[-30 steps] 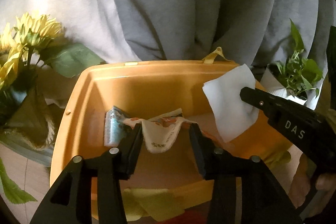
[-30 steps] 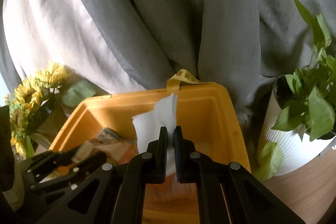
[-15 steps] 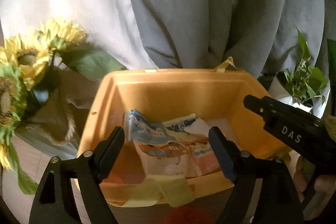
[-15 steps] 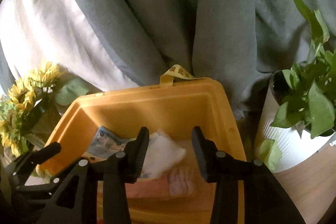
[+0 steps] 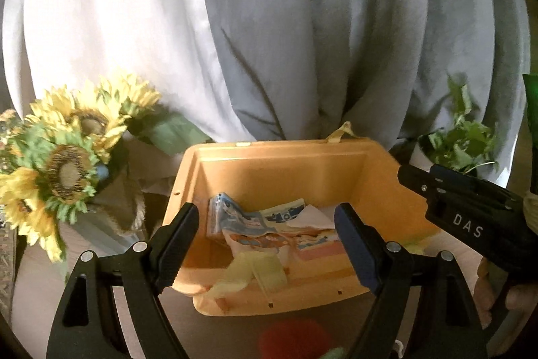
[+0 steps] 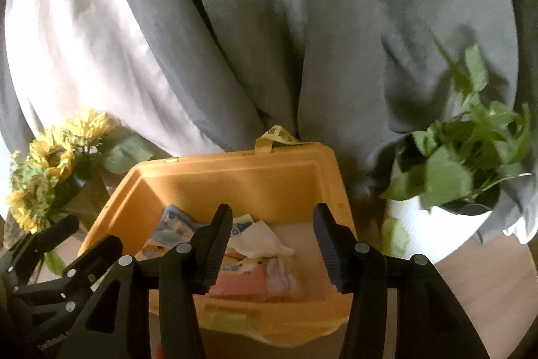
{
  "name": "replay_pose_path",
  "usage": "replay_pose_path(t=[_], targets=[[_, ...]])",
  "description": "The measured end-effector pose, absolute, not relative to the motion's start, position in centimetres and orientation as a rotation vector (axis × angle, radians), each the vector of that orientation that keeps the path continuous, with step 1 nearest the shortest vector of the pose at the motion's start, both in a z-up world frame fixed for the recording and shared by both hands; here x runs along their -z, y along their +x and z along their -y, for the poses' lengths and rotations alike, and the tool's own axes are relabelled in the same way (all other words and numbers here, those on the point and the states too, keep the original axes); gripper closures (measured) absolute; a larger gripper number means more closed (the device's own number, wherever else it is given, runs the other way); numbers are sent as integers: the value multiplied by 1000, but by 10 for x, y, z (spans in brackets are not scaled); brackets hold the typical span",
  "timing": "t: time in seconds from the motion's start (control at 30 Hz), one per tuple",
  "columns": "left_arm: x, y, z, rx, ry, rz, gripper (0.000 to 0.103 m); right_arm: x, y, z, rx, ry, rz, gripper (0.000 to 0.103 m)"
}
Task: Organize soft objects
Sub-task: 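Move both open tools back toward the Mickey plush on the table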
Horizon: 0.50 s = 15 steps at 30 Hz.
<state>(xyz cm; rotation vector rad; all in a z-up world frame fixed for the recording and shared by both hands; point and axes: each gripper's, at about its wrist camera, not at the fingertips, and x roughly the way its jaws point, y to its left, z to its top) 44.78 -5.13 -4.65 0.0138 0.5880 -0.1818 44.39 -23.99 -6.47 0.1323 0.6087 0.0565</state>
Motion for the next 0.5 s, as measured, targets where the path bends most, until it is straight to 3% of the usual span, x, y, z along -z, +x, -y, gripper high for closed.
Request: replay_pose_path(t=[0.5], targets=[[23,353,78,204,73,-529,20,36,351,269,8,110,-530,37]])
